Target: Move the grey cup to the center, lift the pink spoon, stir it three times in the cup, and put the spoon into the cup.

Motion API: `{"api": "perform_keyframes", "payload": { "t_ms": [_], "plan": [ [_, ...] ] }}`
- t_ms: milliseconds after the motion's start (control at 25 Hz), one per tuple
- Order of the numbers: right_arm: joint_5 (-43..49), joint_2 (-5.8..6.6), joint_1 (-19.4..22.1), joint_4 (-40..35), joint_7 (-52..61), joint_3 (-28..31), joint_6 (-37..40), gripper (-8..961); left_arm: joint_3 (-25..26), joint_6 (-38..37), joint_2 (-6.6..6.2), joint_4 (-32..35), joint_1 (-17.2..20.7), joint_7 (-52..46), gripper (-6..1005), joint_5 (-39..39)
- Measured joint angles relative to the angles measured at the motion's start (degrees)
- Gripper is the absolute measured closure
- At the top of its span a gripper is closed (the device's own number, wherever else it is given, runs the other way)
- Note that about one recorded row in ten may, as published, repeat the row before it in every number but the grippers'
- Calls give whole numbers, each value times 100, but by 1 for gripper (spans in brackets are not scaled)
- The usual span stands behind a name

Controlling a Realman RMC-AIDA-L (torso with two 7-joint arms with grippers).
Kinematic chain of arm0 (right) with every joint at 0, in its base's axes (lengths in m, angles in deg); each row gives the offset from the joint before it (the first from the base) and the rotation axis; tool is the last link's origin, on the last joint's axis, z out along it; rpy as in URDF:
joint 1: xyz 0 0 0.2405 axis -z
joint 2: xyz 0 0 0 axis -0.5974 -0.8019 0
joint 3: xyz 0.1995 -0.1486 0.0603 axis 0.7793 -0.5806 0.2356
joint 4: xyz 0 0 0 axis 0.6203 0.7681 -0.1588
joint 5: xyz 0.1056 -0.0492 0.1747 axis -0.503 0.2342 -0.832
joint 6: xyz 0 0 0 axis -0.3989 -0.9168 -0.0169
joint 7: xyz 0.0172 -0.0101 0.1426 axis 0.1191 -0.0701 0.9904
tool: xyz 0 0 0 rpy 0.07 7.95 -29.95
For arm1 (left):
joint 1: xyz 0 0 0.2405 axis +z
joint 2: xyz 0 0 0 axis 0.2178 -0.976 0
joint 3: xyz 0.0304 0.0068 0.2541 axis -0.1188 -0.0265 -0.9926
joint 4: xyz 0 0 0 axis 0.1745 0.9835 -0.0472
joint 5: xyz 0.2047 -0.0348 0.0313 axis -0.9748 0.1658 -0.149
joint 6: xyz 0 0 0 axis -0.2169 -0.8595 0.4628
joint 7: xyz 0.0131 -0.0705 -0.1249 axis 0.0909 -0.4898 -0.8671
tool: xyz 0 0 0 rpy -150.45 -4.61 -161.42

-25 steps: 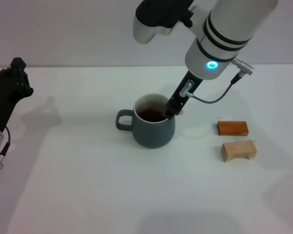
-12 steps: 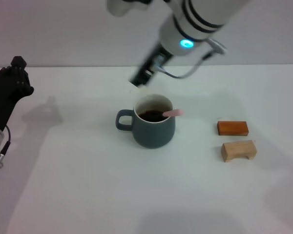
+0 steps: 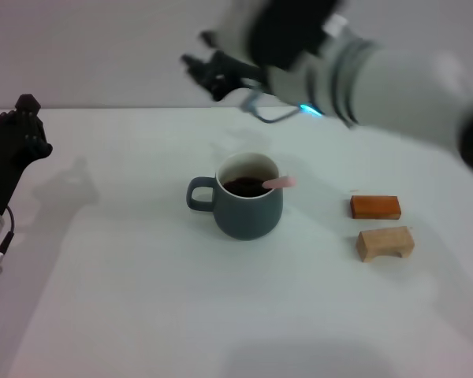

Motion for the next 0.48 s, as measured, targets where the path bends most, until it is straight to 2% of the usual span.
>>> {"api": "perform_keyframes", "payload": {
  "t_ms": [120, 160, 200, 240, 360, 400, 440, 480],
  "plan": [
    [35, 3, 799, 271, 172, -85, 803, 597, -21, -61, 0, -36, -1, 9, 1001, -7],
    [35, 3, 799, 271, 172, -85, 803, 597, -21, -61, 0, -36, -1, 9, 1001, -7],
    [42, 3, 1364, 515, 240, -42, 1201, 597, -47, -152, 0, -61, 0, 9, 1001, -6],
    [42, 3, 1364, 515, 240, -42, 1201, 597, -55, -184, 0, -68, 1, 9, 1001, -7],
    [27, 7, 2303, 810, 309, 62, 1875, 597, -82, -271, 0, -82, 19, 10, 1001, -9],
    [24, 14, 2909, 953, 319, 202, 2319, 597, -105, -305, 0, -82, 48, 10, 1001, -9],
    [24, 14, 2909, 953, 319, 202, 2319, 597, -119, -329, 0, -82, 68, 13, 1001, -10],
    [22, 13, 3191, 998, 320, 309, 2534, 597, -123, -344, 0, -81, 81, 20, 1001, -12]
  ]
}}
